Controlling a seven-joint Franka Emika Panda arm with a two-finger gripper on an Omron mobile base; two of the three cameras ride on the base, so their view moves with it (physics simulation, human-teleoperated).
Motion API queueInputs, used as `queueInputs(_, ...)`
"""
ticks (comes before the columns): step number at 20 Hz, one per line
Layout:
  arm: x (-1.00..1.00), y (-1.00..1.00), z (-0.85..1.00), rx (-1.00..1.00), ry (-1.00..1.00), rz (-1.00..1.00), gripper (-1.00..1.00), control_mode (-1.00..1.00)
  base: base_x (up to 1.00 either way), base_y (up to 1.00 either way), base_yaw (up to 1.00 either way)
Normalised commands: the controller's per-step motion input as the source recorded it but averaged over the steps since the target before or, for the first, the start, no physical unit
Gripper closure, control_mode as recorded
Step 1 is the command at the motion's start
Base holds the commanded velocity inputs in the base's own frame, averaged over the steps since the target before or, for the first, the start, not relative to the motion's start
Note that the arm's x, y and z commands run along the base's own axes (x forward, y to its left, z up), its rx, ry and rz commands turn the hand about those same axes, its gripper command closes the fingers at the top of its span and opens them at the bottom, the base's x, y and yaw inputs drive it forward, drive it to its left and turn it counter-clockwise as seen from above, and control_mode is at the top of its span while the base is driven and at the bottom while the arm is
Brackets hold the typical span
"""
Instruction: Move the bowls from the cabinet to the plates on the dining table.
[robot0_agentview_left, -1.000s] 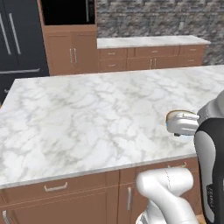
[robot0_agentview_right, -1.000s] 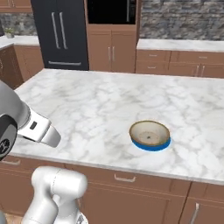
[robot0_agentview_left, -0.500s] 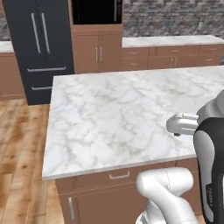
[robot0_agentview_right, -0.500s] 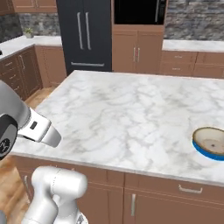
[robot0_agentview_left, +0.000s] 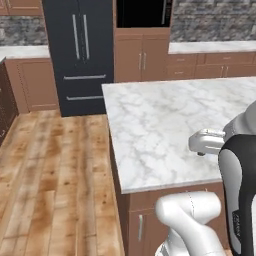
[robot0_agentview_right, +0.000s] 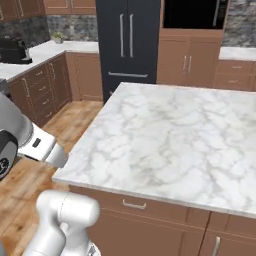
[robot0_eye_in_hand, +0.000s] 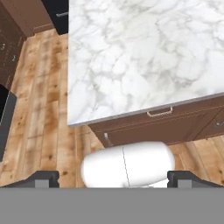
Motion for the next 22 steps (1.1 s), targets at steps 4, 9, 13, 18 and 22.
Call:
queueInputs(4,0.00,0.00,0.00,0.00,0.00,0.00,-1.00,1.00,0.36,0.55,0.17)
queueInputs(9,0.00,0.00,0.00,0.00,0.00,0.00,-1.00,1.00,0.61,0.29,0.18)
queueInputs(13,0.00,0.00,0.00,0.00,0.00,0.00,-1.00,1.00,0.76,0.54,0.11)
queueInputs(18,0.00,0.00,0.00,0.00,0.00,0.00,-1.00,1.00,0.34,1.00,0.41)
queueInputs(22,0.00,0.00,0.00,0.00,0.00,0.00,-1.00,1.00,0.24,1.00,0.45)
